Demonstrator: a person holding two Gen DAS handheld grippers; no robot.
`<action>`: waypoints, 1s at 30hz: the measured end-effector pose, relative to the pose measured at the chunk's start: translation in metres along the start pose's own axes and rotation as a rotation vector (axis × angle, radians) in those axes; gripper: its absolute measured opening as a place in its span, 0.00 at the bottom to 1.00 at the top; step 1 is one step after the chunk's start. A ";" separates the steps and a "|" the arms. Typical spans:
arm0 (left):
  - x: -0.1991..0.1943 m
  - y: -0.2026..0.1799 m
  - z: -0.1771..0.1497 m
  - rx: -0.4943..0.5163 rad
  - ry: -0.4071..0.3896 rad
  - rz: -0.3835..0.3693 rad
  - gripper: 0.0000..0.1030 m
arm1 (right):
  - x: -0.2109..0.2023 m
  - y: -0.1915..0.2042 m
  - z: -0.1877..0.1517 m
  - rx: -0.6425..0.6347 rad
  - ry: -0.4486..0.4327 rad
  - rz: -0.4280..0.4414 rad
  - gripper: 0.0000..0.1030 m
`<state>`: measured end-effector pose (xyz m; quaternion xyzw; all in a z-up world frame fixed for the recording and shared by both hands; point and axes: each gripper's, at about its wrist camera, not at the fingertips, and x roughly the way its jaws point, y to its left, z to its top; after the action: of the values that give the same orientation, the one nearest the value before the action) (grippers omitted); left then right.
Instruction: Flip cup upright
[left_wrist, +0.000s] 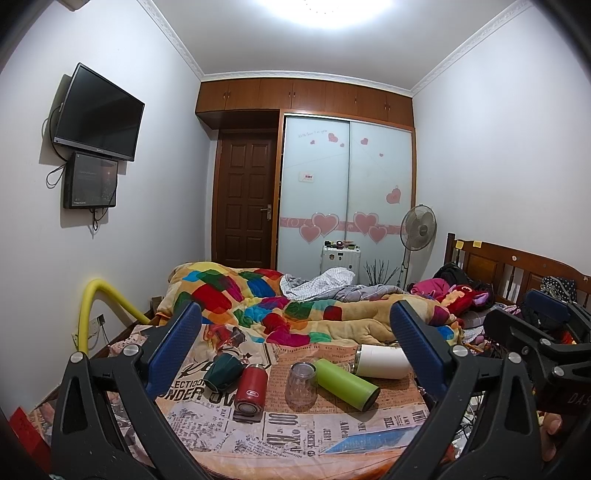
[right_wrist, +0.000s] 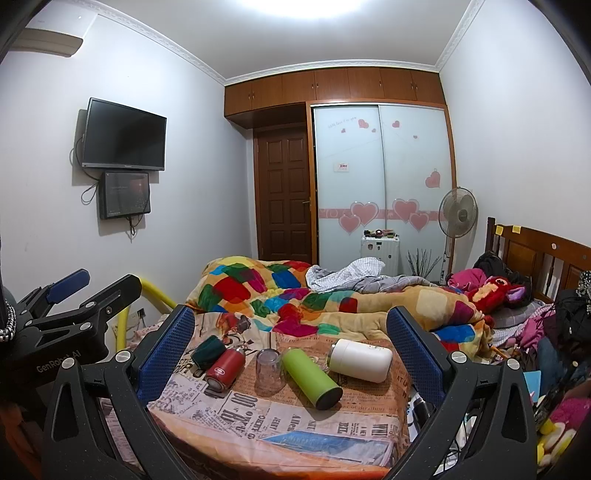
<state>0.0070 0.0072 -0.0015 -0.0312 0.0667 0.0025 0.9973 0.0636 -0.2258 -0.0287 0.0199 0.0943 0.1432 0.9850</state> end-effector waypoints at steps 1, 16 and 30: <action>0.001 0.000 0.000 0.001 -0.001 0.000 0.99 | 0.000 0.000 0.000 0.000 0.000 0.000 1.00; 0.001 -0.001 0.001 -0.002 0.000 -0.002 0.99 | 0.003 0.002 0.003 -0.003 0.006 -0.001 1.00; 0.047 0.013 -0.011 -0.045 0.076 0.011 0.99 | 0.045 -0.012 -0.021 -0.012 0.096 -0.015 1.00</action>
<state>0.0519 0.0196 -0.0192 -0.0532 0.1044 0.0084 0.9931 0.1053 -0.2238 -0.0585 0.0063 0.1408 0.1371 0.9805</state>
